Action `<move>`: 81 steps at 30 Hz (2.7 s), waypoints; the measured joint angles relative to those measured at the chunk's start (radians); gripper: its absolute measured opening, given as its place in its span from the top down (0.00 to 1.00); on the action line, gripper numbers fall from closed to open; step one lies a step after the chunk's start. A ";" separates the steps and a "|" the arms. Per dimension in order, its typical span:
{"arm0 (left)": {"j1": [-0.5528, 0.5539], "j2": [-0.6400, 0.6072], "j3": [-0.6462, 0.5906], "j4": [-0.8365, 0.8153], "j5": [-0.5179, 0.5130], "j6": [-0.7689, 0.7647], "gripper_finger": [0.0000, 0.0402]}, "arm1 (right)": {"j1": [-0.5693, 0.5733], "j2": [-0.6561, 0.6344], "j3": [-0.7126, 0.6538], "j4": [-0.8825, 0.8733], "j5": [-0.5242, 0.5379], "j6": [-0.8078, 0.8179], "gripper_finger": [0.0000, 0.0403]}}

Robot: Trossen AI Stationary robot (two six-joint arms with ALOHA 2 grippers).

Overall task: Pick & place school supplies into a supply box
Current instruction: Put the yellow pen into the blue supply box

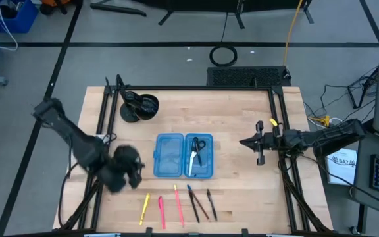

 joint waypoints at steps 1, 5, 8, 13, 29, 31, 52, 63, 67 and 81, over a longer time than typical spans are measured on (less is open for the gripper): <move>-0.036 0.062 0.063 -0.072 0.026 -0.109 1.00 | 0.000 -0.002 0.000 0.010 0.000 -0.001 1.00; -0.151 0.294 0.257 -0.275 0.157 -0.502 1.00 | 0.000 0.000 -0.001 0.034 -0.001 -0.029 1.00; -0.191 0.419 0.336 -0.315 0.277 -0.646 0.97 | 0.000 -0.001 -0.002 0.078 -0.001 -0.059 1.00; -0.199 0.546 0.383 -0.295 0.403 -0.685 0.86 | 0.000 0.000 -0.003 0.124 -0.001 -0.083 1.00; -0.105 0.708 0.384 -0.102 0.531 -0.576 0.39 | 0.000 0.000 -0.004 0.167 -0.001 -0.072 1.00; -0.105 0.715 0.384 -0.072 0.532 -0.574 0.39 | 0.000 0.000 -0.004 0.167 -0.001 -0.072 1.00; -0.081 0.855 0.391 0.072 0.647 -0.571 0.54 | 0.000 0.012 -0.004 0.156 -0.001 -0.060 1.00; -0.084 0.852 0.385 0.052 0.609 -0.534 0.94 | 0.000 0.017 -0.004 0.158 -0.001 -0.019 1.00; -0.083 0.850 0.388 0.040 0.609 -0.508 0.88 | 0.000 0.017 -0.004 0.158 -0.003 -0.018 1.00; -0.126 0.755 0.446 -0.080 0.222 -0.537 0.95 | 0.000 0.027 -0.004 0.160 -0.004 0.012 1.00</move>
